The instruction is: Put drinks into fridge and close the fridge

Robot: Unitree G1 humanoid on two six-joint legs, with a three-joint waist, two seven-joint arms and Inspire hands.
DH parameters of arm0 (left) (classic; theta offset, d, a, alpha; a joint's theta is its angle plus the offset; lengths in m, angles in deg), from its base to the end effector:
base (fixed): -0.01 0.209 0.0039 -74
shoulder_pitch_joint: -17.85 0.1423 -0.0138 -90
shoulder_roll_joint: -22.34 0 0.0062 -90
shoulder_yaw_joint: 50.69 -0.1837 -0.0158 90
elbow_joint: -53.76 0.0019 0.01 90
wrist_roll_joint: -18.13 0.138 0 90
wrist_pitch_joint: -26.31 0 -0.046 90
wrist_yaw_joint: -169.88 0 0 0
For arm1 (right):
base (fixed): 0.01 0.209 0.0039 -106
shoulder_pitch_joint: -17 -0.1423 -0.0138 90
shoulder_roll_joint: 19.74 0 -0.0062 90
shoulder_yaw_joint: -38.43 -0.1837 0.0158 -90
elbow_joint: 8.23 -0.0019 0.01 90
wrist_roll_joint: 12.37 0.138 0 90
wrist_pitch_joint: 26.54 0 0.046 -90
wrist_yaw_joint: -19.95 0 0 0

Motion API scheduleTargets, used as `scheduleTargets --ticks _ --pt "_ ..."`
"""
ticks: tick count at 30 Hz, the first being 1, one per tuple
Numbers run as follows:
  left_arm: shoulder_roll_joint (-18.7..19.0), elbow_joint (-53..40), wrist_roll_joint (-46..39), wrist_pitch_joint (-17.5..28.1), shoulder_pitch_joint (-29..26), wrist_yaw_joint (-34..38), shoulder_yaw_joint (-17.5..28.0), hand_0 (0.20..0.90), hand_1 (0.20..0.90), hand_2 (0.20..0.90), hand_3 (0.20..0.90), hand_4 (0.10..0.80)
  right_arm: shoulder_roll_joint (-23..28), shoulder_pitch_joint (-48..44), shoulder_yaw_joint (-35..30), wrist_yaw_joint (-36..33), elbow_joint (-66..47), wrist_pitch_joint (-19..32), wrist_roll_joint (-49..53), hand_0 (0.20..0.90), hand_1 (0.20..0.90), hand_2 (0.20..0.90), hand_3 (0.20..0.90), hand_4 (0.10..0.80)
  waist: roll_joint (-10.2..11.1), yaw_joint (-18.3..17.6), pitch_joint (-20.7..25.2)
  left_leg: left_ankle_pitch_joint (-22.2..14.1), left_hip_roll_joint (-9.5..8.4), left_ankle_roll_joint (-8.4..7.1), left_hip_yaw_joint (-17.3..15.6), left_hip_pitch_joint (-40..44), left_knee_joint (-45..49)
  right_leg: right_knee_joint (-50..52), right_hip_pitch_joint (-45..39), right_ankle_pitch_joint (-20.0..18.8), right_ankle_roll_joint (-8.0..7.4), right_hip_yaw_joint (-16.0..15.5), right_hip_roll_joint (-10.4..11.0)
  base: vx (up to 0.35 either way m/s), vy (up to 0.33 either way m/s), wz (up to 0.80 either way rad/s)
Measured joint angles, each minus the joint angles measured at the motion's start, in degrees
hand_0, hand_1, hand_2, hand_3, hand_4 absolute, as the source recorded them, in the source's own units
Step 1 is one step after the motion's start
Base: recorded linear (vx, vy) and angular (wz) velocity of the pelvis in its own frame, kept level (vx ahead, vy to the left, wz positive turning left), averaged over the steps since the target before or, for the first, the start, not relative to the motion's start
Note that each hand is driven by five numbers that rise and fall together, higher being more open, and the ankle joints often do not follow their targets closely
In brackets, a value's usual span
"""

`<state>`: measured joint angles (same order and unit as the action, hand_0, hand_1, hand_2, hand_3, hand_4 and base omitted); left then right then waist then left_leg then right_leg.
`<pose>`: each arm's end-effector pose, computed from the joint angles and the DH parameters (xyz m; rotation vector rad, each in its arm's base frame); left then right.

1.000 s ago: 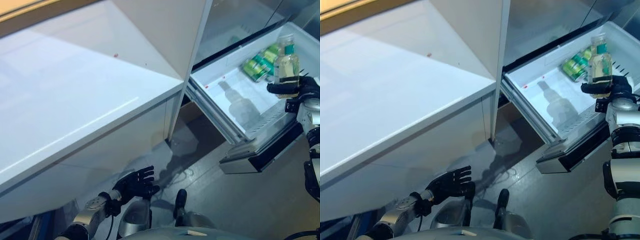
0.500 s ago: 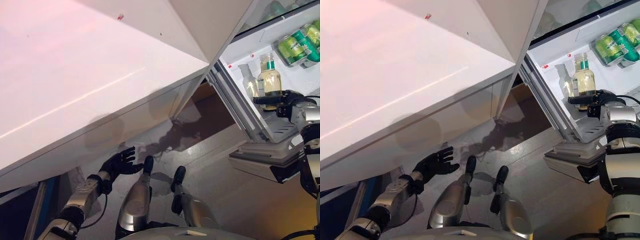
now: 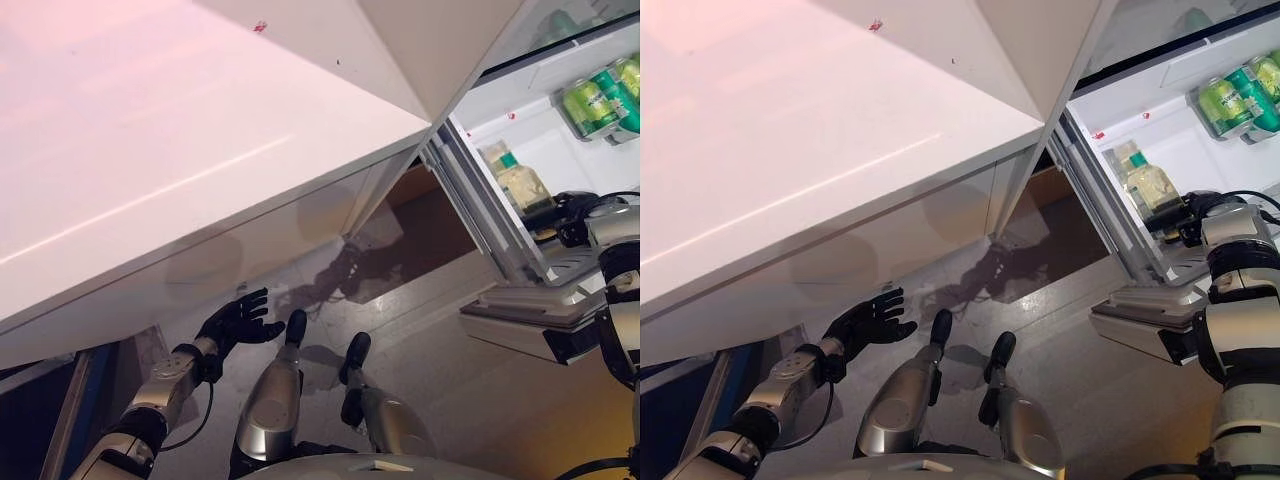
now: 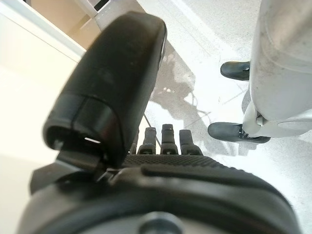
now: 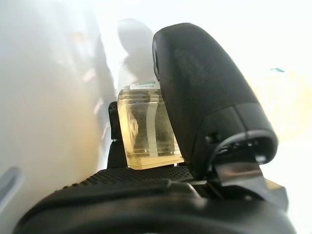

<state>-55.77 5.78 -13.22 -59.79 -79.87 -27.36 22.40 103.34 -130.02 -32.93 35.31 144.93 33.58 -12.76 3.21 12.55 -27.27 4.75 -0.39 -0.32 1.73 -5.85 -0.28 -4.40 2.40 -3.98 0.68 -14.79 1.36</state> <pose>0.1886 0.2511 -0.0354 -0.0268 0.5766 -0.2130 0.3075 -0.3469 0.1828 -0.6335 0.7199 -0.3363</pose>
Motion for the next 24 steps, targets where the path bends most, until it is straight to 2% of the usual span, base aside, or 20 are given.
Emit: scheduleTargets --ticks 10,18,20,24 --pt "-0.1 1.8 0.5 0.0 0.1 0.0 1.9 0.900 0.900 0.900 0.900 0.800 0.7 -2.9 0.3 6.5 2.5 -0.5 -0.8 0.900 0.900 0.900 0.900 0.800 0.0 0.0 0.0 0.3 -0.12 0.02 0.2 0.3 0.0 0.0 -0.3 0.0 0.00 -0.1 0.0 0.000 0.000 0.00" --pt "-0.4 2.1 2.2 -0.3 1.6 0.1 4.1 0.900 0.900 0.900 0.900 0.800 2.2 -3.2 0.3 11.3 0.7 0.2 3.5 0.900 0.900 0.900 0.900 0.800 0.1 -0.7 0.0 0.3 -0.14 0.06 -0.5 2.8 -0.4 0.0 -2.1 0.0 -0.01 0.9 -0.1 0.000 0.045 -0.07" --pt "-0.8 2.1 3.1 -0.6 2.7 0.2 5.5 0.900 0.900 0.900 0.900 0.800 3.3 -2.9 0.1 11.4 -3.2 1.2 4.1 0.900 0.900 0.900 0.900 0.800 0.3 -1.1 0.0 0.3 0.01 0.15 -1.6 4.6 -1.5 0.1 -2.9 -0.1 -0.08 2.1 -0.2 0.010 0.058 -0.24" --pt "-1.8 2.2 4.7 -1.7 4.6 2.0 8.2 0.900 0.900 0.900 0.900 0.800 8.6 -1.6 -1.3 10.9 -14.3 2.5 9.1 0.900 0.900 0.900 0.900 0.800 1.3 -2.9 0.3 0.4 -0.14 0.32 -3.3 6.7 -2.4 0.5 -3.7 -0.2 -0.26 4.1 -0.2 0.036 0.072 -0.24"
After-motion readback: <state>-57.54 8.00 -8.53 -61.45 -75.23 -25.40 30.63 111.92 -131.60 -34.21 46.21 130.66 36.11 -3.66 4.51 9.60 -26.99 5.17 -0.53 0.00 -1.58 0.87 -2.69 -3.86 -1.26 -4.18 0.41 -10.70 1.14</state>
